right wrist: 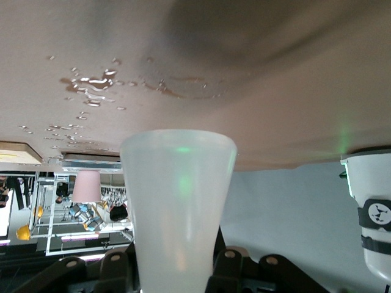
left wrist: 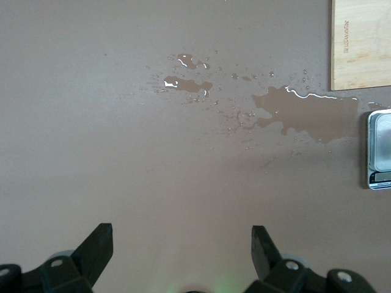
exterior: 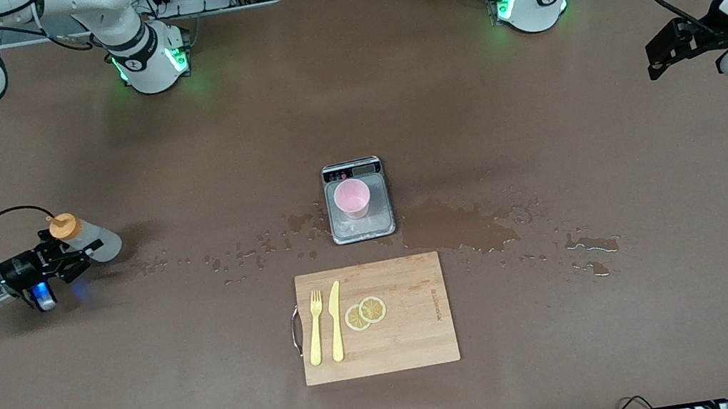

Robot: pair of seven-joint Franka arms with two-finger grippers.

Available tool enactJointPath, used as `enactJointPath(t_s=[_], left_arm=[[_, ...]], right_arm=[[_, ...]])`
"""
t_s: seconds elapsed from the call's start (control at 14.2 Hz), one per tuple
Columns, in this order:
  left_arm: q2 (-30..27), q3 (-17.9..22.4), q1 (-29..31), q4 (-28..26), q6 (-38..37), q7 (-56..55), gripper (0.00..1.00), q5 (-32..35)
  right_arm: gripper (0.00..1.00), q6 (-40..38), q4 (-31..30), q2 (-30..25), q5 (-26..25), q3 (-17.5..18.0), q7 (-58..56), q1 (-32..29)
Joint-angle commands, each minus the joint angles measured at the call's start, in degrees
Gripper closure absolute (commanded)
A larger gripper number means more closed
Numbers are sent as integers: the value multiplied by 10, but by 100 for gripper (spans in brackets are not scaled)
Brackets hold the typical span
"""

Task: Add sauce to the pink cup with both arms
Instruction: 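Set the bottle upright on the table and open the right gripper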

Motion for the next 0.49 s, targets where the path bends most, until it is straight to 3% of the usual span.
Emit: enactJointPath(t_s=[0.0, 0.21, 0.35, 0.42], left_arm=[[1, 0, 4, 6, -2, 2, 0, -6], [2, 0, 4, 6, -2, 2, 0, -6], [2, 0, 4, 5, -3, 2, 0, -7], [2, 0, 4, 5, -3, 2, 0, -7]], right_arm=[[100, -2, -19, 3, 12, 9, -15, -11], [100, 10, -22, 11, 12, 9, -29, -14], [91, 14, -27, 11, 12, 9, -30, -14], [75, 15, -27, 10, 11, 9, -30, -14]])
